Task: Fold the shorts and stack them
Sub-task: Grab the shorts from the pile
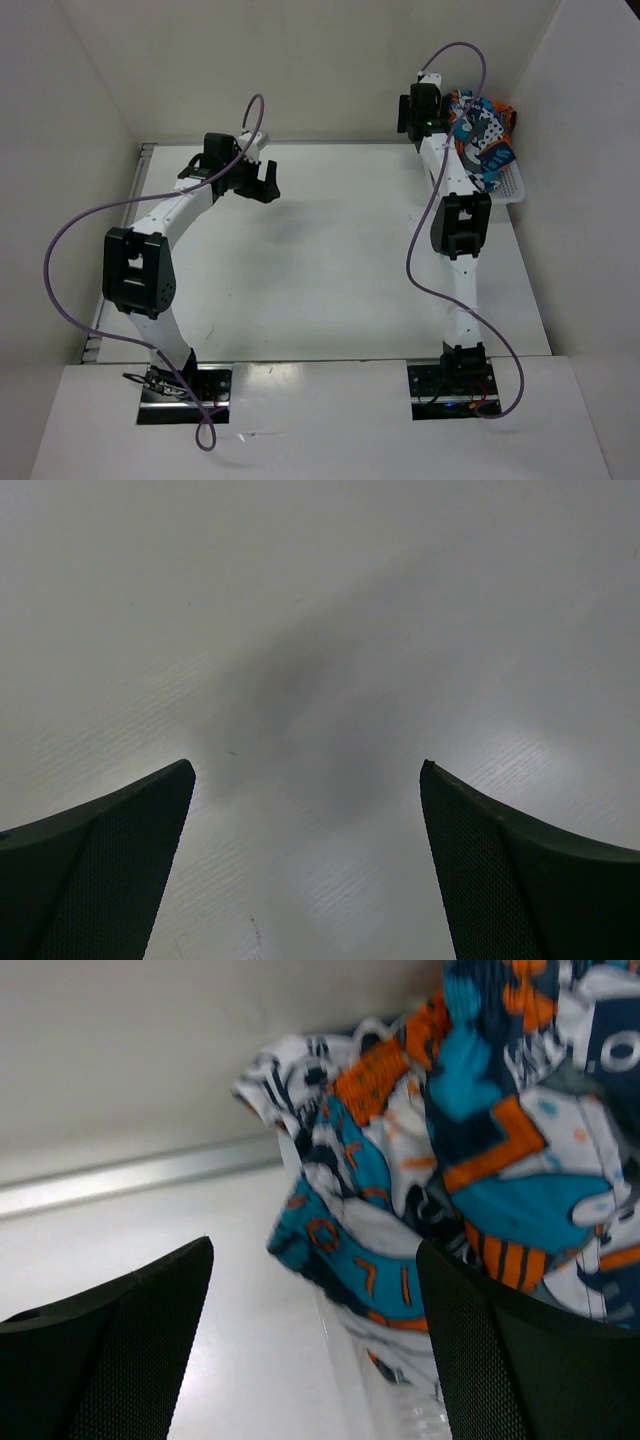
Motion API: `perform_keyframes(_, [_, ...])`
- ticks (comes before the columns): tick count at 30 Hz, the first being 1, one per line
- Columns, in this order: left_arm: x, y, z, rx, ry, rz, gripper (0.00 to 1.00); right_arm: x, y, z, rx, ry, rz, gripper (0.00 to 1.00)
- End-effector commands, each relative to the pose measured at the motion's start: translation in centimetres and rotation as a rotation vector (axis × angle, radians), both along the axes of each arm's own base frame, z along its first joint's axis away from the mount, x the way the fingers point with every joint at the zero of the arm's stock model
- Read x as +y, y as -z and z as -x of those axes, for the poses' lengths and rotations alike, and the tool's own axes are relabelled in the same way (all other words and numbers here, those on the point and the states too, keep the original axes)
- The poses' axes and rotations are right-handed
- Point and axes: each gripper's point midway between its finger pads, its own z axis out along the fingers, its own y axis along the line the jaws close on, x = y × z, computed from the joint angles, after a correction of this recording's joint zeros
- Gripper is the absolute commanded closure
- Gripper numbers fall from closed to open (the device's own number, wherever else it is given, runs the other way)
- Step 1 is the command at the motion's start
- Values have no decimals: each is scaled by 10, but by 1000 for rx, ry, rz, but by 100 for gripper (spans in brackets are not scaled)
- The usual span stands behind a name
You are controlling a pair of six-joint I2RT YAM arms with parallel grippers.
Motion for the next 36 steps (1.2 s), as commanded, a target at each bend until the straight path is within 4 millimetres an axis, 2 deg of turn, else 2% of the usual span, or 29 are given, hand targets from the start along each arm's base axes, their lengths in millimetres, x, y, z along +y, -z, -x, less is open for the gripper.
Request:
perform_keyframes(1, [-2,-8,-10,-29,1,-2,0,2,-27,-16,-85,29,-21,14])
perform_keyframes(3, [-3,-4,-10,-20,1,-3,0,-4,-6,-17,-44,42,-24,15])
perform_keyframes(10, [-1,-2,-9,-12,-6,-11,0,3,-7,-18,-41,17,-56,17])
perform_keyframes(11, [-1,2,-7,-3,-6,-12,0,3,-15,-17,-53,17,-57,17])
perform_keyframes(12, [-1,2,-7,-3,-6,-12,0,9,-13,-16,-44,8,-56,17])
perform_keyframes(14, [0,5,-5,6,-6,-14,0,6,-12,-13,-40,29,-56,17])
perform_keyframes(16, [0,0,-5,-4,-6,-12,0,1,-9,-10,-28,52,-42,19])
perform_keyframes(17, [0,5,-3,6,-6,-14,0,-1,-9,-9,-29,62,-37,22])
perform_keyframes(18, [0,0,-2,-3,-6,-12,0,0,-5,-8,-21,66,-43,25])
perform_keyframes(19, [0,0,-2,-3,-6,-12,0,-3,-11,-7,-31,78,-38,30])
perform_keyframes(22, [0,3,3,7,1,-8,0,-5,-12,-7,-32,90,-32,40])
perform_keyframes(23, [0,3,3,7,2,-8,0,-5,-8,-6,-23,90,-30,47])
perform_keyframes(24, [0,8,5,18,2,-10,0,-7,-14,-5,-33,98,-27,51])
perform_keyframes(27, [0,3,5,9,2,-8,0,-8,-11,-3,-25,108,-21,59])
perform_keyframes(28, [1,7,7,18,2,-10,0,-10,-19,-4,-45,118,-18,67])
perform_keyframes(31, [-1,6,10,19,11,-2,0,-12,-19,-3,-46,127,-14,82])
perform_keyframes(32, [-1,6,10,19,11,-2,0,-14,-27,-3,-65,137,-11,91])
perform_keyframes(34, [-1,6,10,19,11,-2,0,-15,-35,-1,-77,145,-9,100])
perform_keyframes(36, [-1,6,10,19,11,-2,0,-17,-43,1,-90,155,-6,100])
